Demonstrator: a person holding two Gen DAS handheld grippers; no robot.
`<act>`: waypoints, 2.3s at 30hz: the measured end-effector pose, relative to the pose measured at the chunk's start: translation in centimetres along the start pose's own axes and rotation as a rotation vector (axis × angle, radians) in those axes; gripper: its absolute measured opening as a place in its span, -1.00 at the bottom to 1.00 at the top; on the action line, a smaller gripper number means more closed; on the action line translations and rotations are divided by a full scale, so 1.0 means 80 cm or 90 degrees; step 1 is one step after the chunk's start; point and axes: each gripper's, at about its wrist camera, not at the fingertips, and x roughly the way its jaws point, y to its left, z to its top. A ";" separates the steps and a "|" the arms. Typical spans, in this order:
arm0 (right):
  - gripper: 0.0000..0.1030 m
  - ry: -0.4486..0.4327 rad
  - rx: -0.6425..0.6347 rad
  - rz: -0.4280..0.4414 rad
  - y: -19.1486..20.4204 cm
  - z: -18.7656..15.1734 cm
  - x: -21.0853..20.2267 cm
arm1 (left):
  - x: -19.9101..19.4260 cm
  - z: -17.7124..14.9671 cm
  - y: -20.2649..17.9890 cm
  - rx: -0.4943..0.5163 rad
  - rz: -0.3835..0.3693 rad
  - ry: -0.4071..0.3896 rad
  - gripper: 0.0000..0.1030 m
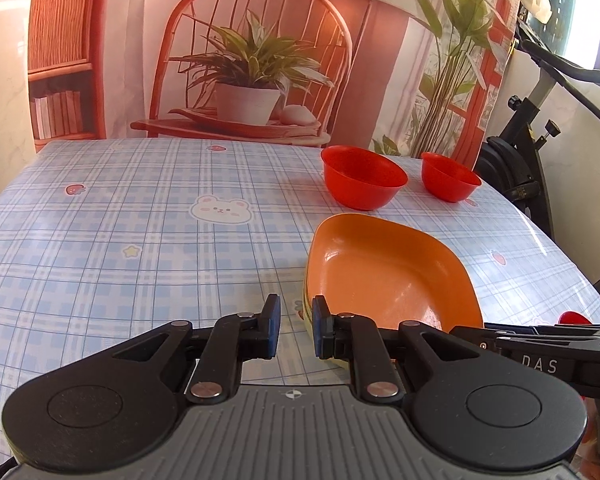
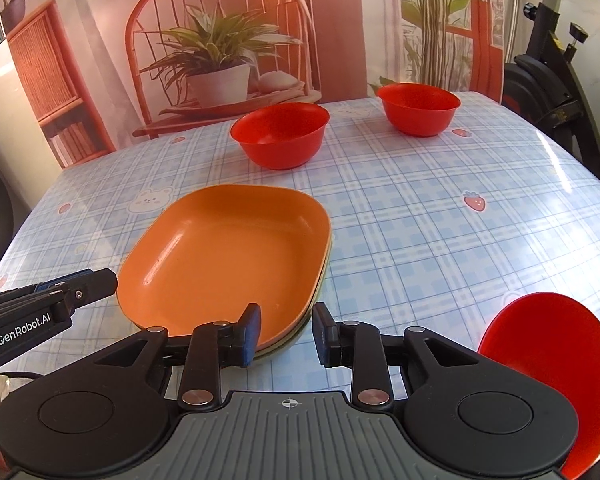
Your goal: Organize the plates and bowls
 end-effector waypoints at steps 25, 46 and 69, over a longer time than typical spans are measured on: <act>-0.20 -0.054 0.033 0.015 -0.012 0.013 -0.022 | -0.011 0.005 0.013 -0.063 -0.026 -0.012 -0.04; -0.20 -0.075 0.041 0.018 -0.014 0.018 -0.035 | -0.019 0.013 0.001 -0.025 -0.001 -0.009 -0.04; 0.13 -0.136 0.044 -0.048 -0.136 0.003 -0.129 | -0.019 0.026 -0.155 0.168 -0.212 0.046 -0.02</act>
